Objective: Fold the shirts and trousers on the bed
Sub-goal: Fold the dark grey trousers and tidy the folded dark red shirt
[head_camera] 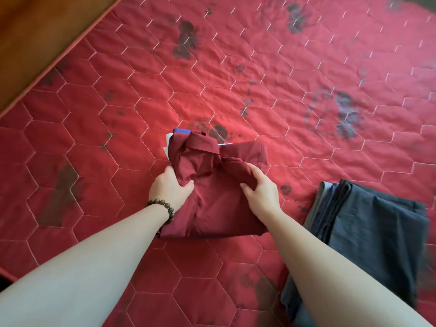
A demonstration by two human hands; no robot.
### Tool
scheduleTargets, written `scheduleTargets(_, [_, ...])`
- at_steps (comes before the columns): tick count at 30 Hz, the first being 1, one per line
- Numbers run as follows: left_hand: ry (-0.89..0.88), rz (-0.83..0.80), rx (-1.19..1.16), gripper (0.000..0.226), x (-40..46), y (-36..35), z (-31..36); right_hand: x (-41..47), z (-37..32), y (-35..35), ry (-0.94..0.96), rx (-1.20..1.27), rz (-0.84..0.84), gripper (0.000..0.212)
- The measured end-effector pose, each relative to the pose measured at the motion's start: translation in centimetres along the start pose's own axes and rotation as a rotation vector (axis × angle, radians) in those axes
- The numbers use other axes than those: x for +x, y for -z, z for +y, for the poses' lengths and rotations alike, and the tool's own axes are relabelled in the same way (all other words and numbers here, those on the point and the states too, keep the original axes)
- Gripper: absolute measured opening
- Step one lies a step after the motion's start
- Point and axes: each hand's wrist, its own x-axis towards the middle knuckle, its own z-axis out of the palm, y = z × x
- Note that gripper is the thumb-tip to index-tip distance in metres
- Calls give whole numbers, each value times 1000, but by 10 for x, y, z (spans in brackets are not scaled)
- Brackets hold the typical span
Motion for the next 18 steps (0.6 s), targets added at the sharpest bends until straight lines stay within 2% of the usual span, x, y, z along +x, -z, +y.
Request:
scheduleTargets(10, [28, 222, -164, 44, -141, -10, 96, -43, 34, 148, 278, 11, -14, 53])
scheduleTargets(18, [70, 332, -395, 43, -271, -72, 171, -75, 102, 279, 428, -135, -118, 48])
